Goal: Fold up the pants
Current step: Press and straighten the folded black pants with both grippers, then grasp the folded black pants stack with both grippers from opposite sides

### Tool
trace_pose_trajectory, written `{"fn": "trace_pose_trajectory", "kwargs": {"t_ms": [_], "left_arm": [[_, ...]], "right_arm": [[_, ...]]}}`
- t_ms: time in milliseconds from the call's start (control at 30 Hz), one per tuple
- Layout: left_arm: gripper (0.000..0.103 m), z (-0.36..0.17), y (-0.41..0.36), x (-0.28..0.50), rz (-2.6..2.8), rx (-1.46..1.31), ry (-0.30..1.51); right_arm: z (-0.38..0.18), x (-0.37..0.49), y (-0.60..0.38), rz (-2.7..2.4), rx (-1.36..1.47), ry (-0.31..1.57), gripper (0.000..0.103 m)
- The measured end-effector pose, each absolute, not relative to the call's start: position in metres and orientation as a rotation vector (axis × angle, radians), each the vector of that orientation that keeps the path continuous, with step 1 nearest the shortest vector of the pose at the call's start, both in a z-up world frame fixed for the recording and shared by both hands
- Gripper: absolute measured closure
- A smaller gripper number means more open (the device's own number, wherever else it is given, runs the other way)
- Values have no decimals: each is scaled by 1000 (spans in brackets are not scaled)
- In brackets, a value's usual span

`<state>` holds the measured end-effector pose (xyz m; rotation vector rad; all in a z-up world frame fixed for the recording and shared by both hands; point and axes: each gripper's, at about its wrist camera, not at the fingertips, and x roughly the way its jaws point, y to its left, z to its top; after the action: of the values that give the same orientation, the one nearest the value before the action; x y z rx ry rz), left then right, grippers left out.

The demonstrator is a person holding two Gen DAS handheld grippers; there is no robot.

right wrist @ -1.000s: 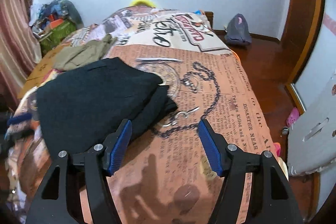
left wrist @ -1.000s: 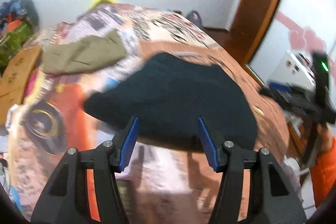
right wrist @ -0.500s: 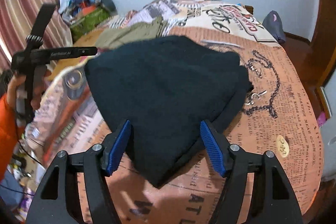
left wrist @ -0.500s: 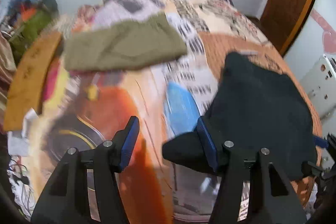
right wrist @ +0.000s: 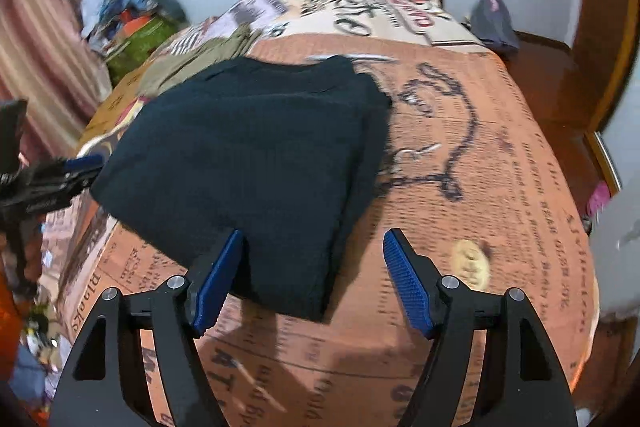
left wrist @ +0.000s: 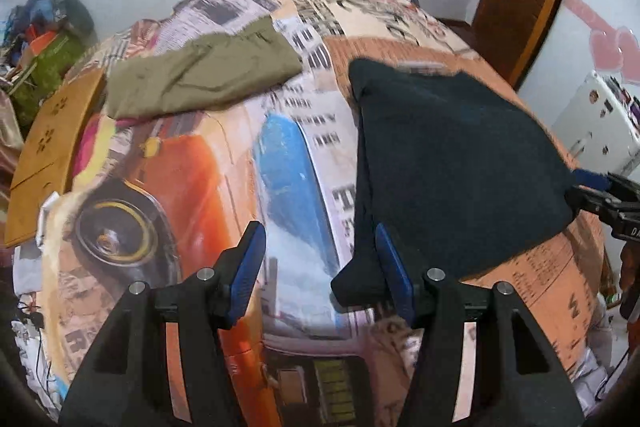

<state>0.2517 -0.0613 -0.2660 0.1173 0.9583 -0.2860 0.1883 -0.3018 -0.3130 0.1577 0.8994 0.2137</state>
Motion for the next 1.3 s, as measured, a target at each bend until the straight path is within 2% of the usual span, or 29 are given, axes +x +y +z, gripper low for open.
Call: {"fn": "trace_pose_trajectory", "kwargs": {"t_ms": [133,233,500,667,800,967,1133,1300], "left_arm": [[45,-232,-69,264,-313,102,892],[39,-222,-88,277,-355,99,872],[39,-265,-149,310,-438,235,985],[35,-281,-130,312,-433,224,1017],[33,-292,-122,300,-451,235,1012],[34,-283,-114,291,-442,234,990],[34,-267,-104,296,-466,167,966],[34,-268,-108,322,-525,98,1039]], "right_arm": [[-294,188,-314,185,175,840,35],[-284,198,-314,179,180,800,33],[-285,249,-274,274,172,790,33],[-317,266,-247,314,22,895,33],[-323,249,-253,311,-18,886,35],[-319,233,-273,263,-3,895,35],[-310,223,-315,219,160,879,32],[-308,230,-335,180,225,877,32]]}}
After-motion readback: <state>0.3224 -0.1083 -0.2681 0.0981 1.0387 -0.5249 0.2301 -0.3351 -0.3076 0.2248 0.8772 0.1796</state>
